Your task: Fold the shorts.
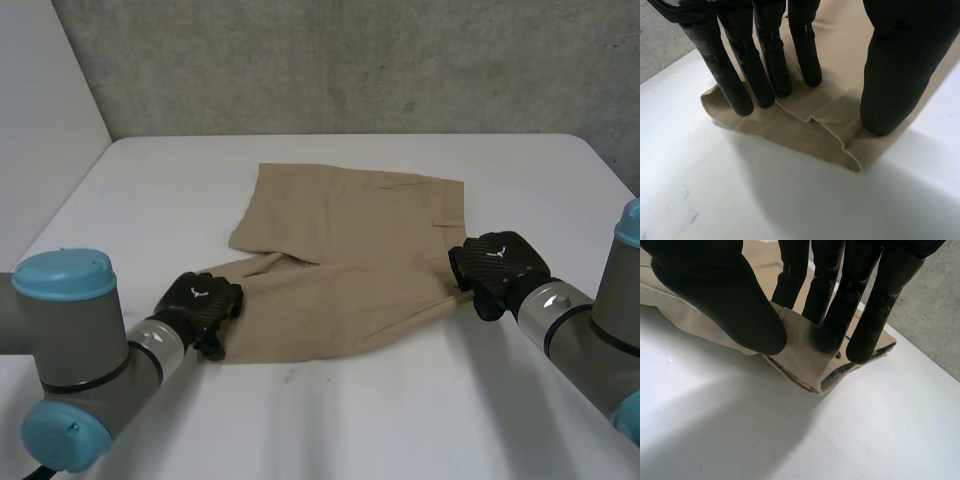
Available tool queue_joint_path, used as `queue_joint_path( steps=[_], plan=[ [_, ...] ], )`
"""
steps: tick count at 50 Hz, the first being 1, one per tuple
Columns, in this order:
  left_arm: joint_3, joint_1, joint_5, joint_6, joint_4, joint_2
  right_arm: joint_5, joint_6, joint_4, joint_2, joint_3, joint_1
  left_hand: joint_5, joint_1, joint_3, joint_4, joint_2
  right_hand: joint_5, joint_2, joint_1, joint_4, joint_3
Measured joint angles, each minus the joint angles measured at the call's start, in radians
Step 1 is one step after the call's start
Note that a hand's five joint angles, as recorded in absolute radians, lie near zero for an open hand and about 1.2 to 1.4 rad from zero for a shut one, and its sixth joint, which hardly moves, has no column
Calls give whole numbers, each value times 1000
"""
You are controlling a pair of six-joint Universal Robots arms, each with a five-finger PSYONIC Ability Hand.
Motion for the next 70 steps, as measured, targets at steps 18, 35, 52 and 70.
queue_joint_path(
  steps=[18, 35, 52, 70],
  plan=[
    [6, 2, -4, -6, 3, 3, 0, 0, 0, 1, 1, 0, 438, 421, 503, 510, 502, 0, 0, -1, 0, 0],
    [-80, 1, -6, -4, -130, 214, -5, -71, 102, -48, 21, -3, 438, 421, 503, 510, 504, 0, 0, -1, 0, 0],
    [-216, -8, 9, 2, -680, 668, -56, -411, 559, -271, 209, -21, 438, 421, 506, 510, 506, 0, 0, -1, 0, 0],
    [-25, -6, 38, 6, -361, 510, -248, -388, 537, -221, 58, -148, 438, 421, 508, 511, 507, 4, 7, -1, 4, 2]
  ],
)
